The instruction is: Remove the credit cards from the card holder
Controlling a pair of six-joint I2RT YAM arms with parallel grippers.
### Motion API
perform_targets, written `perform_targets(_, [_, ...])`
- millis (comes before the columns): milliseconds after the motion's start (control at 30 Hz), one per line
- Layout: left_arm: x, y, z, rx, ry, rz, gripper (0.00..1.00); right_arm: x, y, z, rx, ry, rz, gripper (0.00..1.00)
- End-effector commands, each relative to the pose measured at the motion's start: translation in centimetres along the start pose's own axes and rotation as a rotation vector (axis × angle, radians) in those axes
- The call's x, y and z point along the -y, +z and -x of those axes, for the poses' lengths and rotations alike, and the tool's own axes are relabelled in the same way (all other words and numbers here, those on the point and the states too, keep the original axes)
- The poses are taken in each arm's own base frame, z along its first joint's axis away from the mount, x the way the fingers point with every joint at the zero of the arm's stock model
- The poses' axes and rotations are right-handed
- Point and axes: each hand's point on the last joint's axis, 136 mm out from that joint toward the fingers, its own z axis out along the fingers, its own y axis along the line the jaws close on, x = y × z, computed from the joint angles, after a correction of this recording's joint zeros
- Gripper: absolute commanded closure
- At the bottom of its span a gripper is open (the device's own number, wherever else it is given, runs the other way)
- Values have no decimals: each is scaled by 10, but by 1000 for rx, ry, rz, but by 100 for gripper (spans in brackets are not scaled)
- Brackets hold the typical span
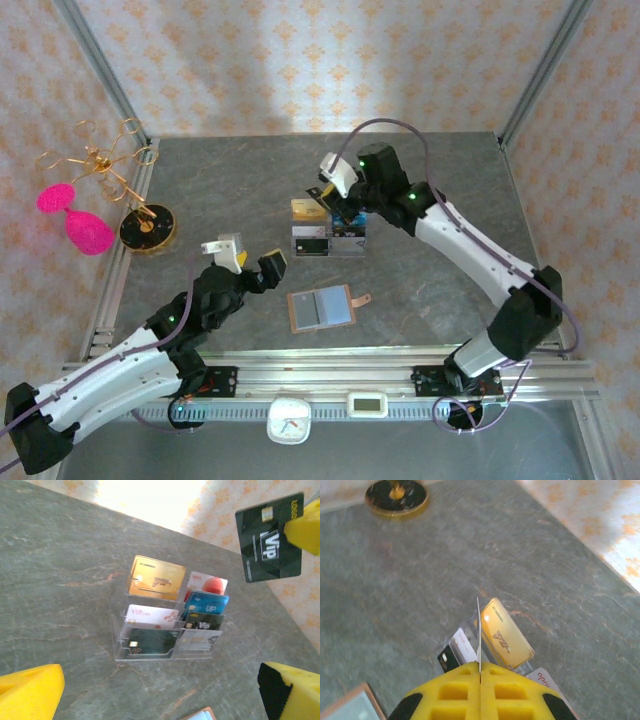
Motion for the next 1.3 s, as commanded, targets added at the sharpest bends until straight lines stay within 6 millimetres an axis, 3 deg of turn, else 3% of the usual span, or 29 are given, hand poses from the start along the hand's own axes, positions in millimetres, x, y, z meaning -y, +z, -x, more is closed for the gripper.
perform_targets(0, [-9, -2, 20, 78, 15, 57, 1, -16, 0, -29, -143, -161, 115, 100])
perform_targets(433, [-23, 21, 32, 157, 88, 113, 1, -2, 17, -77, -286, -378, 302, 100])
perform_targets(733, [-33, 28, 45, 204, 112, 172, 1, 5, 34, -123, -416, -440, 424, 100])
perform_targets(1267, [-37, 40, 42, 167, 101, 189, 1, 29, 51, -141, -460, -461, 331, 100])
